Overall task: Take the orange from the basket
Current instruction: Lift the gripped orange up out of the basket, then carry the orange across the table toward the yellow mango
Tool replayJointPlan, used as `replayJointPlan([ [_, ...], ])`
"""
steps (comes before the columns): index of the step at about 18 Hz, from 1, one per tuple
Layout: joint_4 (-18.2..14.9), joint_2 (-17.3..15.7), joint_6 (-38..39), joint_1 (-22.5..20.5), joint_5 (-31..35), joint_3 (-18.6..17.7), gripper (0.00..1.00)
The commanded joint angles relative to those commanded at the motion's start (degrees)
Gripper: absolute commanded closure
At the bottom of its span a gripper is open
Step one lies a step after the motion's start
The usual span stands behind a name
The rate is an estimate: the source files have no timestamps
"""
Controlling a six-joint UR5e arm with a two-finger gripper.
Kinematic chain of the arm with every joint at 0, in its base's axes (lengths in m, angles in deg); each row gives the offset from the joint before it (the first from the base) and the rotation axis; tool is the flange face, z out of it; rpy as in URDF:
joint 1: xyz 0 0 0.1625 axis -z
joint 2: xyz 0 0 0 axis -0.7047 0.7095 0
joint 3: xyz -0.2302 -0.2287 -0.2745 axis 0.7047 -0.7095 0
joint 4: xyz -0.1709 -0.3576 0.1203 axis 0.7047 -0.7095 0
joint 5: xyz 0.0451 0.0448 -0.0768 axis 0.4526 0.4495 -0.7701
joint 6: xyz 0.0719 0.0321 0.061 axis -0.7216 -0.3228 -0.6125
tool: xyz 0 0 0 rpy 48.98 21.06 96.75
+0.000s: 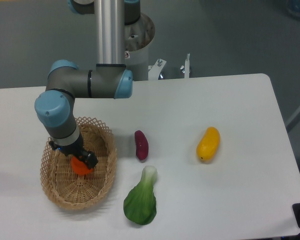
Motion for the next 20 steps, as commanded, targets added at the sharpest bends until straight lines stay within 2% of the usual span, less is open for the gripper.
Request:
replayJointPlan([
  [3, 0.0, 0.2, 0.0, 0.0, 0.0, 0.1, 0.08],
  [5, 0.0, 0.1, 0.0, 0.0, 0.4, 0.1, 0.19],
  [8, 0.0, 0.1, 0.0, 0.0, 1.6, 0.2, 0.3],
  [13, 0.0, -1.1, -0.2, -0.1, 1.5, 0.4, 0.3],
  [16, -0.9, -3.6, -1.3, -1.0, 1.5, 1.0, 0.33],
  [20, -2.1, -8.3, -6.7, -5.8, 1.4, 1.2, 0.32],
])
